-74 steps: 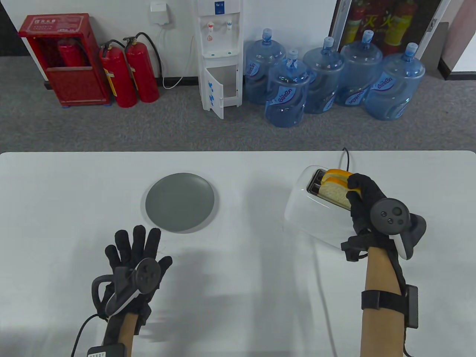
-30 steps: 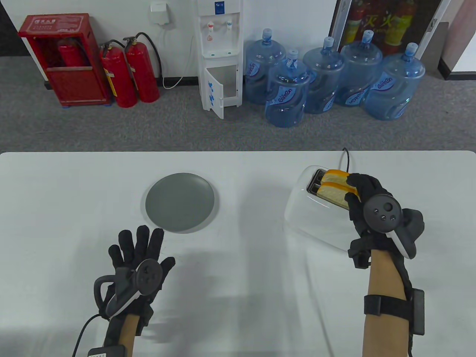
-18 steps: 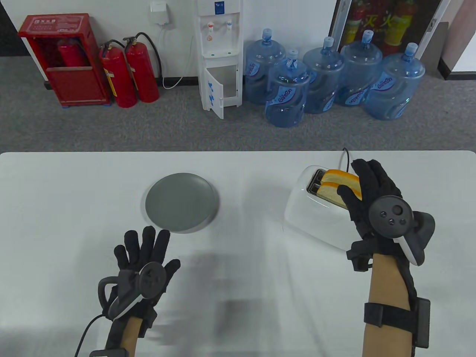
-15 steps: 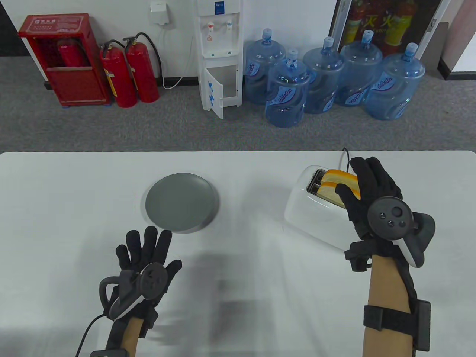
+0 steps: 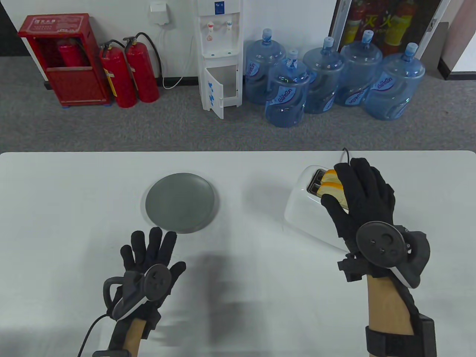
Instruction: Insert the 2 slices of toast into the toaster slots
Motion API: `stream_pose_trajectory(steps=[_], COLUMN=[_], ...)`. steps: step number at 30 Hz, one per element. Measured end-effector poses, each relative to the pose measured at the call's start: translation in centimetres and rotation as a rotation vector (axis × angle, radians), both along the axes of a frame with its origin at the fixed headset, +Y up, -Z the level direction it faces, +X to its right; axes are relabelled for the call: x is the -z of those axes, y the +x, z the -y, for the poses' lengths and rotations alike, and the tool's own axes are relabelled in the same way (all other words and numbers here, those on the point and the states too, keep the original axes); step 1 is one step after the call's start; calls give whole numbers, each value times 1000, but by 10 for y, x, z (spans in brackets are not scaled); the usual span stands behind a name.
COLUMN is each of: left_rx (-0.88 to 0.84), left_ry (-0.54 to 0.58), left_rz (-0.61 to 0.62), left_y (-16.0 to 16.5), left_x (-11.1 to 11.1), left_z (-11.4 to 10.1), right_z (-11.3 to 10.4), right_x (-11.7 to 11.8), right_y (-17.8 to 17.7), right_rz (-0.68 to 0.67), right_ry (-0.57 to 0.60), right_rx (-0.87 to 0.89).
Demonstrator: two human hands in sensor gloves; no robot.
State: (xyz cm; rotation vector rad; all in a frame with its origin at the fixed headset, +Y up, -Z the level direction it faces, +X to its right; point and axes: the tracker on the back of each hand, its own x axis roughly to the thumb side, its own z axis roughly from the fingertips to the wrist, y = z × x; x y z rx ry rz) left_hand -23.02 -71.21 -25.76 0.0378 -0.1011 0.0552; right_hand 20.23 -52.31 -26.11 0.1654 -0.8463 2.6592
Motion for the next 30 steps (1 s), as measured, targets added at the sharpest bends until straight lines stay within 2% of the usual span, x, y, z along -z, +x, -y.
stream_pose_trajectory(steps=[5, 10, 17, 30], left_rx=[3, 12, 22, 29], left_ry=[2, 1, 1, 5], left_rz=[11, 21, 27, 26], left_y=[3, 6, 9, 10], left_x=[0, 0, 0, -1], left_z=[1, 2, 2, 1], right_z=[7, 29, 65, 111], right_x=[-11, -18, -19, -27], right_y=[-17, -39, -60, -72], right_rz=[-62, -75, -139, -190], right_ry=[47, 87, 57, -1], right_rx=[-5, -79, -117, -93])
